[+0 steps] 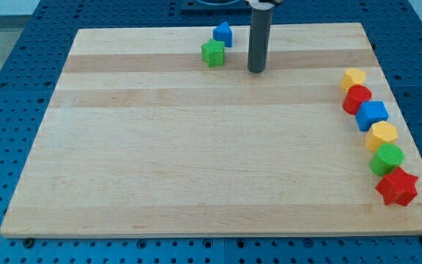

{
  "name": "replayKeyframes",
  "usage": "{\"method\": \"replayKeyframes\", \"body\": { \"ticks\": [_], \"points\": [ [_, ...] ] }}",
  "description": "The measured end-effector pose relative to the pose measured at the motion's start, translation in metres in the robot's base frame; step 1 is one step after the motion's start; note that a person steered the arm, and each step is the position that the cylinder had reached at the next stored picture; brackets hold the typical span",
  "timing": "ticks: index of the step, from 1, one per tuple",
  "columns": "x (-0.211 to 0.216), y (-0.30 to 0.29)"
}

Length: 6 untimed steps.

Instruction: Nudge the red circle right a bit

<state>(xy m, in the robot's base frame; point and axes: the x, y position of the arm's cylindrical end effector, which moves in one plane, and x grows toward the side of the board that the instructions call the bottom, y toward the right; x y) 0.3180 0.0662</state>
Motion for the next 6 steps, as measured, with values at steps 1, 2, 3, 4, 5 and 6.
{"method": "replayKeyframes", "body": {
  "ticks": [1, 2, 3, 4, 5, 6],
  "points": [
    [0.0, -0.001],
    [0.0, 0.03],
    [-0.012, 0.084],
    [-0.013, 0.131],
    [0.031, 0.163],
    [0.048, 0.187]
  ]
}}
